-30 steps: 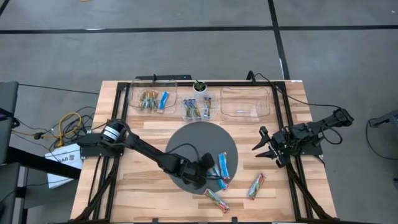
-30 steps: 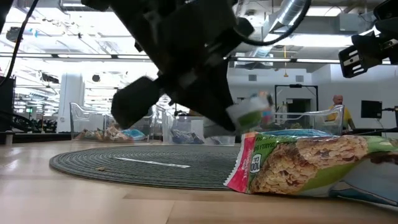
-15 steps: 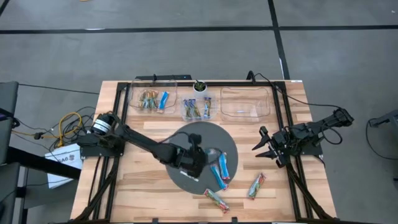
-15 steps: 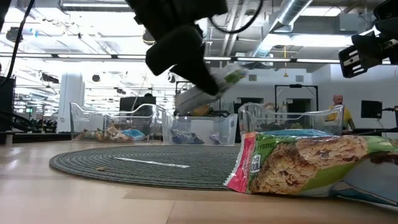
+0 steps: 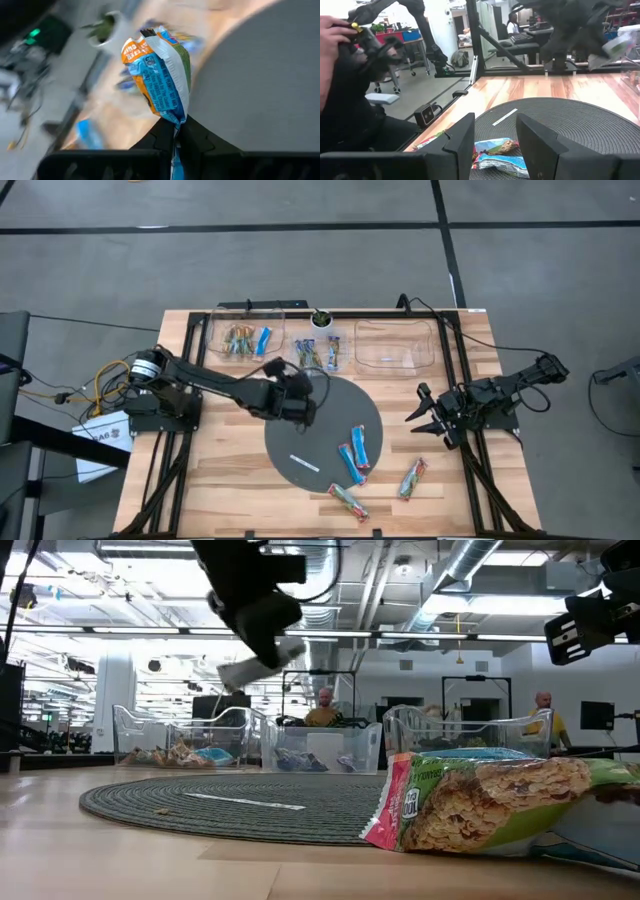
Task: Pick and place Granola Bars by type
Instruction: Put the yellow granola bar into the left transparent bin
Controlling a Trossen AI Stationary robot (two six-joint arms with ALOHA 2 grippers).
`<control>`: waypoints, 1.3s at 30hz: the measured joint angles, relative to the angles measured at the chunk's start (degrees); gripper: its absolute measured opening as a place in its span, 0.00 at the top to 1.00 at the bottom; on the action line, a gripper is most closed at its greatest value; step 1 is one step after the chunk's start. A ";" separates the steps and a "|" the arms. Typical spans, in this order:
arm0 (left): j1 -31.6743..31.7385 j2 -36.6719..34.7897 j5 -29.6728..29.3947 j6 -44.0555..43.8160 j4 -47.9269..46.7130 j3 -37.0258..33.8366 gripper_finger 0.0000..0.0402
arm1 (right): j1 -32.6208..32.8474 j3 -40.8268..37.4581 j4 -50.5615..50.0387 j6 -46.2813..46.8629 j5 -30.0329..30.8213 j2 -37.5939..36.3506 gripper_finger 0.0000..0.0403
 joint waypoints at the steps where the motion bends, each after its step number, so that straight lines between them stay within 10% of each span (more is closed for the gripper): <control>1: 0.38 -0.79 -1.12 -1.87 -1.87 0.00 0.98 | 0.00 0.00 0.02 0.00 0.00 0.00 0.66; 19: 15.49 -9.77 -11.23 -33.64 -33.85 -0.34 0.98 | 0.02 0.00 0.00 0.00 0.00 0.00 0.66; 39: 31.68 -9.66 -6.78 -16.27 -1.73 -13.07 0.98 | 0.01 0.00 0.00 0.00 0.00 -0.01 0.66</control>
